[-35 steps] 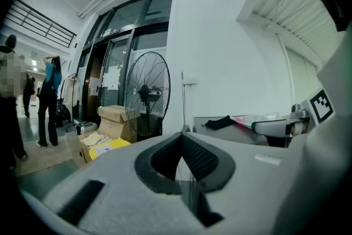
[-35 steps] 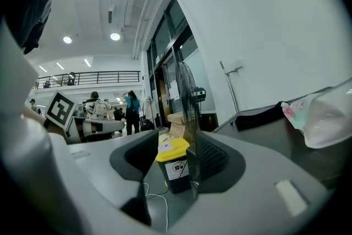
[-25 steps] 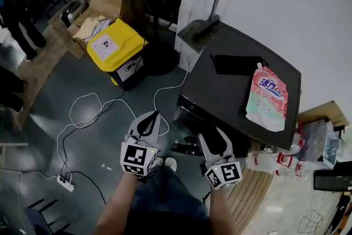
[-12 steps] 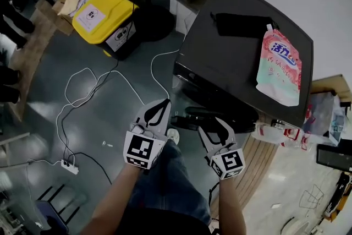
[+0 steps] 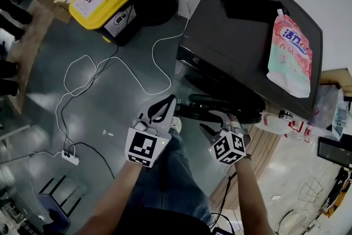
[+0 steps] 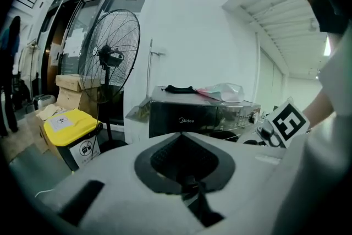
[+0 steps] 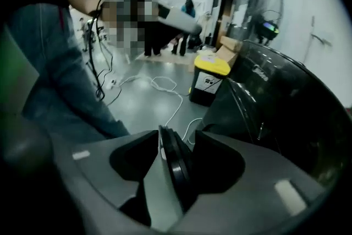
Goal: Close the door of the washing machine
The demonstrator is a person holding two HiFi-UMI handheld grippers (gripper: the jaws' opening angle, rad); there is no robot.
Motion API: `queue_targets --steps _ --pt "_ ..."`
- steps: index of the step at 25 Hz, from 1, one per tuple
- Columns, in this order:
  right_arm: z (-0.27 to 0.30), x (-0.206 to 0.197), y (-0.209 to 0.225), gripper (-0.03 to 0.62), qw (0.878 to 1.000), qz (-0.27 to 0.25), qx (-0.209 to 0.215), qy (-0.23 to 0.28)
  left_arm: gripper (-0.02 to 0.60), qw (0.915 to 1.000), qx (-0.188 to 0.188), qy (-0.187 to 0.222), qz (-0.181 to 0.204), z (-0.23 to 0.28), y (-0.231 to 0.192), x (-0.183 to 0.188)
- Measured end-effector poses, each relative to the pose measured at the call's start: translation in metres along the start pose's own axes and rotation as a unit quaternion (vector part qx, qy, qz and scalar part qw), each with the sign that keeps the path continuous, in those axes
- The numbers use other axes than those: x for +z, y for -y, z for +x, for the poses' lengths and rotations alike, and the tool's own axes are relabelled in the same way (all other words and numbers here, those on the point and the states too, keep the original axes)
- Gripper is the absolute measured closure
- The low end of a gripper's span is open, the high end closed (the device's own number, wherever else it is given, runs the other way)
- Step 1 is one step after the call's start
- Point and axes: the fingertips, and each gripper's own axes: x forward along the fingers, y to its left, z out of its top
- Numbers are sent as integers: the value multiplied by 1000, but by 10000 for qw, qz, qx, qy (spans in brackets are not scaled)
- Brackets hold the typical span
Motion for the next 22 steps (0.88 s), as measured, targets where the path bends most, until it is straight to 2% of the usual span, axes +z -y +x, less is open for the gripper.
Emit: queue_targets --steps 4,9,14,17,22 --pt "15 -15 -10 382 9911 -1048 305 -768 574 10000 16 25 -3 -2 -3 2" --pt "29 -27 -12 388 9746 -1648 520 -1424 574 10000 27 28 -17 -2 -9 2" --pt "34 -41 -15 411 9652 -1726 645 -1857 574 9999 67 25 -75 1 -14 2" --pt "35 -42 -13 439 9631 -1767 578 -1946 574 9999 80 26 -79 2 -16 4" --pt "36 -39 -8 444 9632 -1771 476 -1964 574 9999 102 18 -95 6 -20 6"
